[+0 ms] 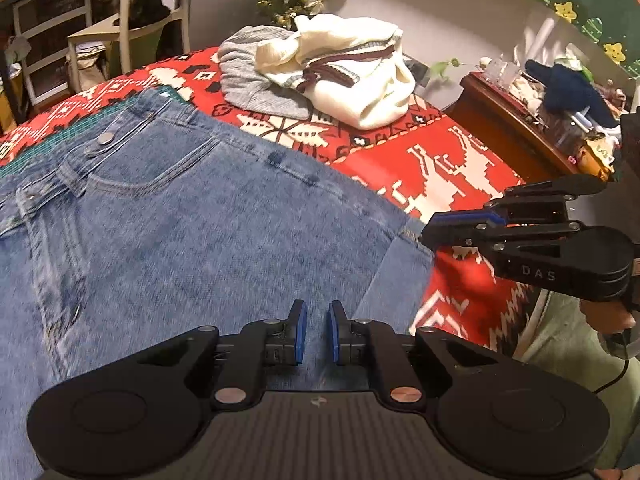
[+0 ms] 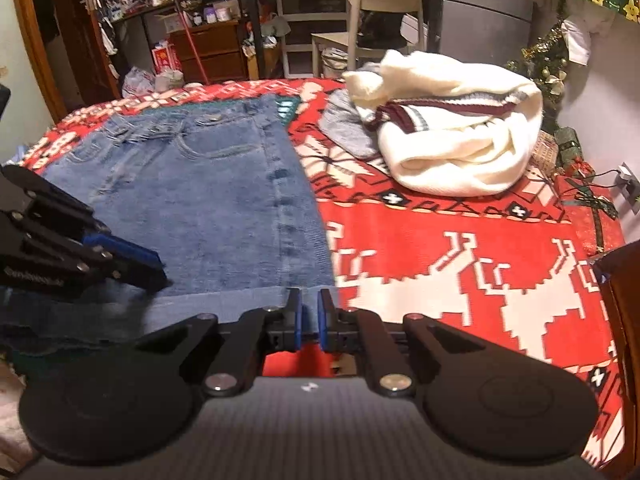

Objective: Fold clothes
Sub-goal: 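Position both open grippers at the cuffed hem of the shorts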

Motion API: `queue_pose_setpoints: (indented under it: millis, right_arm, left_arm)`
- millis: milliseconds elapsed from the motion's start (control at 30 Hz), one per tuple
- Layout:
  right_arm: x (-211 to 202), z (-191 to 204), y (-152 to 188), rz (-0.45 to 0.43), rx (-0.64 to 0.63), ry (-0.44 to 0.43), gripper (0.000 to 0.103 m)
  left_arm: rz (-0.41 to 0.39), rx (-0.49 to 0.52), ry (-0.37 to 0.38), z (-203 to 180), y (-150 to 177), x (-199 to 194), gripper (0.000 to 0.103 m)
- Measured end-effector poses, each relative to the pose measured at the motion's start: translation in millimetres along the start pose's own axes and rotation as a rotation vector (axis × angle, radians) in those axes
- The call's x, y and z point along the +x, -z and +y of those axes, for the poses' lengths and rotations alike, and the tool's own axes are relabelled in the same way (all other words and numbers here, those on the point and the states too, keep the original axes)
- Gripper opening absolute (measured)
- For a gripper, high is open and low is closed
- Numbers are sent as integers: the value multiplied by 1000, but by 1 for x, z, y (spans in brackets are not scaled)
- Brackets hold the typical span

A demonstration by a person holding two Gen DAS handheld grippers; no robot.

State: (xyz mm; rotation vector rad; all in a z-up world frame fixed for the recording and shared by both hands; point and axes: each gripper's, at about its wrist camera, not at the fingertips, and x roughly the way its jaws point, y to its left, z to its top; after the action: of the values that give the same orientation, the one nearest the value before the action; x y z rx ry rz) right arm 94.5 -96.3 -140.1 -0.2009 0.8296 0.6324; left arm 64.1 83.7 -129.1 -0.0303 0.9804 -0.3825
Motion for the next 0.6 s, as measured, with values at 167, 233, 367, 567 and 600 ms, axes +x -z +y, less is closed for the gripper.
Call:
queue_pose_setpoints:
  millis: [167,233,367,567,600]
  right_arm:
    - [4,22,8,2,-49,-7,7]
    - [4,25,13,-1,-57,4,7]
    - [-2,26,22,12,-59,27,7]
    - [-19,39,26,-25,-44,14,8]
    - [-21,44,25,-35,-45,2,8]
  left_arm:
    - [9,-34,-19,2,20,-10,11]
    - [6,-45,-32,3,30,-14,12]
    - [-3,-59,-59,5,47,-26,12]
    - [-36,-81,-84,7,62,-48,11]
    - [-46,-80,-90,6,64,-52,11]
